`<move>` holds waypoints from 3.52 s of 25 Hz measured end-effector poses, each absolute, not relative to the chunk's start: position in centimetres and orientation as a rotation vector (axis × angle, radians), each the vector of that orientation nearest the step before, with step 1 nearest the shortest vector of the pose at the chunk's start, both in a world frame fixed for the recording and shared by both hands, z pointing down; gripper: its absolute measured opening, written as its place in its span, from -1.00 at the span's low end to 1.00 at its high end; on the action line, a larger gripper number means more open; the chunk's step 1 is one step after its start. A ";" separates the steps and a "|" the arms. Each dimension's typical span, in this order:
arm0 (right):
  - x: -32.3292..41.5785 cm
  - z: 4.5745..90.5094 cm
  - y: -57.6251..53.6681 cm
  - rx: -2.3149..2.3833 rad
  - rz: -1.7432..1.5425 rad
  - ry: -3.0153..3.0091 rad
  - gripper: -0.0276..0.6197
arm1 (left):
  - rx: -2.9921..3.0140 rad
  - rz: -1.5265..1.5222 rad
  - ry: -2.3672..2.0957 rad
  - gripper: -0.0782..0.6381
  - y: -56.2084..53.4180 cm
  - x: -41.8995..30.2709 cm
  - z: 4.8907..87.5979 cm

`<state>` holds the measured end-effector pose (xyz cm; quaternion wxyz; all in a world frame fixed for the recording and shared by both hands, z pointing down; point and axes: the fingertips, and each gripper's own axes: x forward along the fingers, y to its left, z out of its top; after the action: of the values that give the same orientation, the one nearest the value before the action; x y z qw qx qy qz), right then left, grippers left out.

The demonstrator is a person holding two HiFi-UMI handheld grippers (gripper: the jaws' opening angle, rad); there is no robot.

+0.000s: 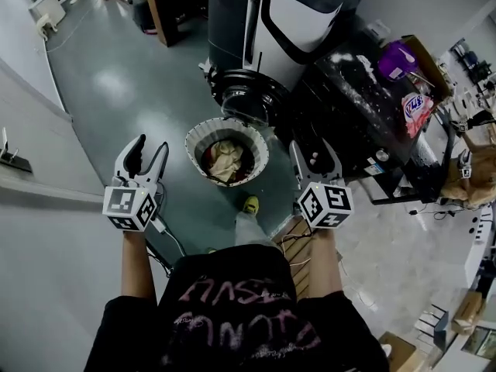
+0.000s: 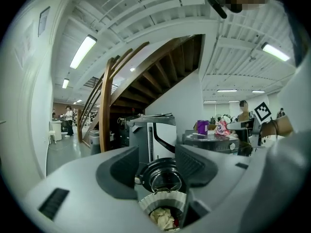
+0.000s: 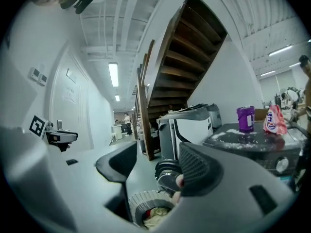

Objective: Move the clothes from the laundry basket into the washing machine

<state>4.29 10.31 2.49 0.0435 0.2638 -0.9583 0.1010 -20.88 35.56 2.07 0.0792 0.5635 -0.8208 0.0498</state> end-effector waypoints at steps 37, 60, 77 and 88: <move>-9.7 13.4 -6.3 0.666 0.492 -2.728 -0.07 | 1.741 0.381 -2.112 -0.09 14.8 -32.0 11.9; -13.8 27.4 -0.8 0.334 0.399 -2.504 -0.06 | 1.916 0.738 -1.641 -0.09 13.5 -31.3 26.2; -13.8 44.1 6.1 -0.101 0.193 -2.220 -0.05 | 2.085 1.192 -1.133 -0.08 17.4 -29.1 41.1; -13.5 53.9 7.7 -0.225 0.137 -2.097 -0.03 | 2.078 1.231 -0.971 -0.05 18.0 -27.9 52.4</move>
<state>-13.48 7.68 53.87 0.4916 -0.0926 -0.8640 0.0563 -27.88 18.00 52.42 0.2658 0.7696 -0.3597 0.4557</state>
